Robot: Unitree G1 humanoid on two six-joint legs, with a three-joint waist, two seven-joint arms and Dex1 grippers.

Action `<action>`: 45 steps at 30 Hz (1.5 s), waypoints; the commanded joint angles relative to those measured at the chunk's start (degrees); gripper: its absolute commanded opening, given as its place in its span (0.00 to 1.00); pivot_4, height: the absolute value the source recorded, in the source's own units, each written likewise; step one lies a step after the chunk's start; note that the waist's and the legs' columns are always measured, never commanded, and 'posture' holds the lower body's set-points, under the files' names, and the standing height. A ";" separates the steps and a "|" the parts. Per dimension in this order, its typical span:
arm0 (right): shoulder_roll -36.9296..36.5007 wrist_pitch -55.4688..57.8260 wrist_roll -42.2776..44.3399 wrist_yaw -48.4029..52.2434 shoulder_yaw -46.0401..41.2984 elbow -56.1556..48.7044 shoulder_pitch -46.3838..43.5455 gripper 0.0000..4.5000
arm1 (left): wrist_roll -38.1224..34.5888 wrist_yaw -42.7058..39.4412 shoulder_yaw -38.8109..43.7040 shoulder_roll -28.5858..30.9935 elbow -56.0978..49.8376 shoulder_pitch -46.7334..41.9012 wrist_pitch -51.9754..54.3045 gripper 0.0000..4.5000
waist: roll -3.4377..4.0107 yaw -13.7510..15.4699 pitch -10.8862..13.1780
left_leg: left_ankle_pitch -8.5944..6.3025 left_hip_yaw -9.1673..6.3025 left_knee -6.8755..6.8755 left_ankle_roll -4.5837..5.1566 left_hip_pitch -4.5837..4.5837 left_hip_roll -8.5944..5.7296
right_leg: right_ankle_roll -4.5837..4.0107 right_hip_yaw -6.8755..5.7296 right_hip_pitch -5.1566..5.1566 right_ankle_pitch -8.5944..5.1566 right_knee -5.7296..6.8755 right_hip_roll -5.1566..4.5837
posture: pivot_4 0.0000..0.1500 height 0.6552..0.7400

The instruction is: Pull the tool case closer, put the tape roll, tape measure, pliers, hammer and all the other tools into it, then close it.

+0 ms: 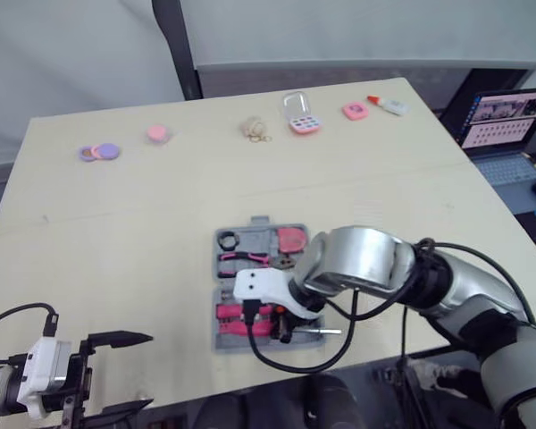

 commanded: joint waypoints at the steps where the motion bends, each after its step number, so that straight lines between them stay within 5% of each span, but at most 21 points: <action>1: 3.15 0.13 -1.44 -1.35 0.14 0.65 -0.52 0.08 | 0.10 -1.24 1.88 -0.67 -0.44 1.54 -2.67 1.00 | -0.03 0.00 -0.02 | 0.00 0.00 0.00 0.00 0.01 0.00 | 0.00 -0.01 0.00 0.00 0.02 -0.01 | 1.00 1.00; 45: 11.42 -5.29 -9.42 2.56 10.28 6.61 -1.92 0.08 | 1.18 2.46 2.97 -4.96 0.54 3.54 -6.46 1.00 | -0.17 -1.14 -0.10 | -0.01 0.07 -0.08 -0.02 0.01 -0.05 | -0.17 -0.37 -0.35 -0.09 0.53 -0.23 | 1.00 1.00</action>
